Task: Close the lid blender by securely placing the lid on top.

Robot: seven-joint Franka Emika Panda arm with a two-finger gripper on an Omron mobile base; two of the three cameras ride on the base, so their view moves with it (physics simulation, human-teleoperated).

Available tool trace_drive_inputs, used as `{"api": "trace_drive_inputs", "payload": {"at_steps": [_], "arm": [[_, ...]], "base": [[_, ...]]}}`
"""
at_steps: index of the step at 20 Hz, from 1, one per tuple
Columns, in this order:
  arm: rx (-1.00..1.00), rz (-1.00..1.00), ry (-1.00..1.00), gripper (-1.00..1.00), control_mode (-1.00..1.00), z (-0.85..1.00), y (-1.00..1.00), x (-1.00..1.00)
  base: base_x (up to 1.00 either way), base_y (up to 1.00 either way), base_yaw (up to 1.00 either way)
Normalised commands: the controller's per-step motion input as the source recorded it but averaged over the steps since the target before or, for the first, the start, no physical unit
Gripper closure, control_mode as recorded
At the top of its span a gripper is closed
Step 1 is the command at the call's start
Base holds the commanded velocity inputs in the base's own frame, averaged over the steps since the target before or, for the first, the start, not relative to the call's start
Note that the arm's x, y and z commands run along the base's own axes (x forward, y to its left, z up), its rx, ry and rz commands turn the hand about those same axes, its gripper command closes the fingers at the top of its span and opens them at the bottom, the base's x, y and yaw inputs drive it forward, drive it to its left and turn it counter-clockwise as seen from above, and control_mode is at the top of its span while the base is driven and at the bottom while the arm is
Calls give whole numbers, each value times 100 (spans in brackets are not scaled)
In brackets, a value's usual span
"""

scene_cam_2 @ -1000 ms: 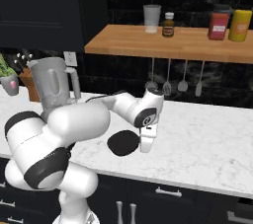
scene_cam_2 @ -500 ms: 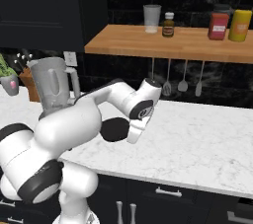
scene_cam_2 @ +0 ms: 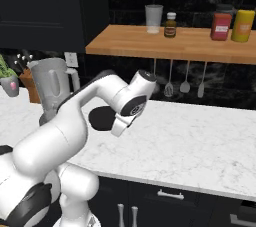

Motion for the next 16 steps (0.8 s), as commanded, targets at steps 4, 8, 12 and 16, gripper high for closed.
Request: {"api": "trace_drive_inputs", "payload": {"at_steps": [4,8,12,16], "arm": [[5,-2,0,100,-100,53,24,-24],[2,0,0,100,-100,62,30,-20],[3,0,0,100,-100,72,18,-13],[5,0,0,100,-100,75,4,-14]], "base": [[0,0,0],[0,0,0],[0,0,0],[0,0,0]]}}
